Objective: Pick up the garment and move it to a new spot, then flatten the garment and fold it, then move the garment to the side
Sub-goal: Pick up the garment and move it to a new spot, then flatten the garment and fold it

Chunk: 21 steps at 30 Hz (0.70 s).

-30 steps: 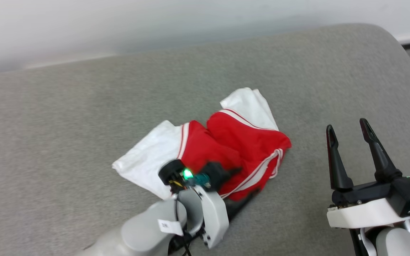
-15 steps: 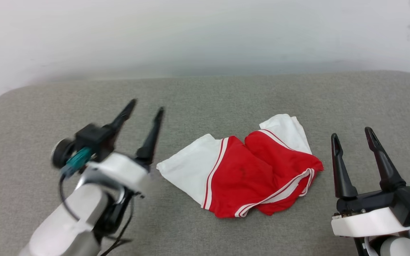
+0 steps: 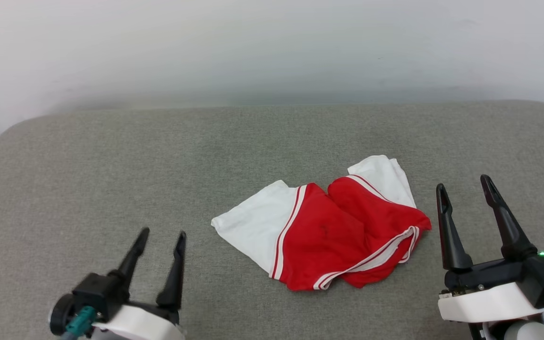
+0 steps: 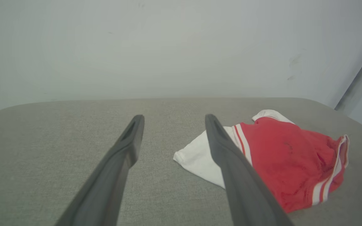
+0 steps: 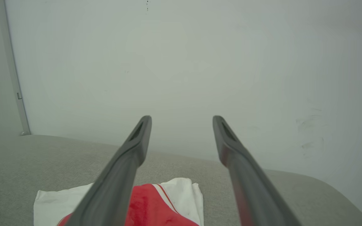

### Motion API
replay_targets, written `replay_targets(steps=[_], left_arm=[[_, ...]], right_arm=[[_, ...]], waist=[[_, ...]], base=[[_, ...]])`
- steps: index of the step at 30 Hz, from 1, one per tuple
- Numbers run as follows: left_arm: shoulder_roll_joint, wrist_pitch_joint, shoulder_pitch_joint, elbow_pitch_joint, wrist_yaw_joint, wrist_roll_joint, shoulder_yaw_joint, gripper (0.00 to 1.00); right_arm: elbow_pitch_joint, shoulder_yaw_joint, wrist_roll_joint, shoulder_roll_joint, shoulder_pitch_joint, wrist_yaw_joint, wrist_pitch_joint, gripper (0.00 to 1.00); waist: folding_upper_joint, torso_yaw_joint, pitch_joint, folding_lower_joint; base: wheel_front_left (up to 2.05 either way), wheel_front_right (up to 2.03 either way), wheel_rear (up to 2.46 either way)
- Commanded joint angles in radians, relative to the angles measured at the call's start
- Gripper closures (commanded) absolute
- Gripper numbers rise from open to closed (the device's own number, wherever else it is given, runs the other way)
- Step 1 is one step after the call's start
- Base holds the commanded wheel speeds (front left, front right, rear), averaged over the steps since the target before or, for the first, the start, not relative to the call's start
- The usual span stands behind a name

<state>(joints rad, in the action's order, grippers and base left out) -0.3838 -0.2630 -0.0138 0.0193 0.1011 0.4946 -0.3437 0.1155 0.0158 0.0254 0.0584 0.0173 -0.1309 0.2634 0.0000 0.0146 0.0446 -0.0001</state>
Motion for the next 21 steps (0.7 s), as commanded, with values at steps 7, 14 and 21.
replay_targets(steps=[7, 14, 21], left_arm=[[-0.008, 0.08, -0.048, -0.082, -0.039, -0.013, -0.054, 0.0], [-0.046, 0.389, -0.197, -0.085, -0.035, 0.026, -0.079, 0.0], [-0.085, 0.687, -0.333, -0.053, 0.009, 0.054, -0.086, 0.0]], right_arm=[[0.0, 0.038, 0.005, 0.006, -0.002, 0.0, 0.002, 0.0], [0.017, 0.029, -0.005, 0.012, 0.025, 0.0, 0.002, 0.0], [0.032, 0.035, -0.014, 0.012, 0.054, 0.0, 0.002, 0.0]], waist=[[0.0, -0.037, 0.033, 0.0001], [0.0, -0.063, 0.127, 0.0001], [0.0, -0.09, 0.223, 0.0001]], base=[[0.0, 0.0, 0.0], [0.0, 0.0, 0.0], [0.0, 0.0, 0.0]])
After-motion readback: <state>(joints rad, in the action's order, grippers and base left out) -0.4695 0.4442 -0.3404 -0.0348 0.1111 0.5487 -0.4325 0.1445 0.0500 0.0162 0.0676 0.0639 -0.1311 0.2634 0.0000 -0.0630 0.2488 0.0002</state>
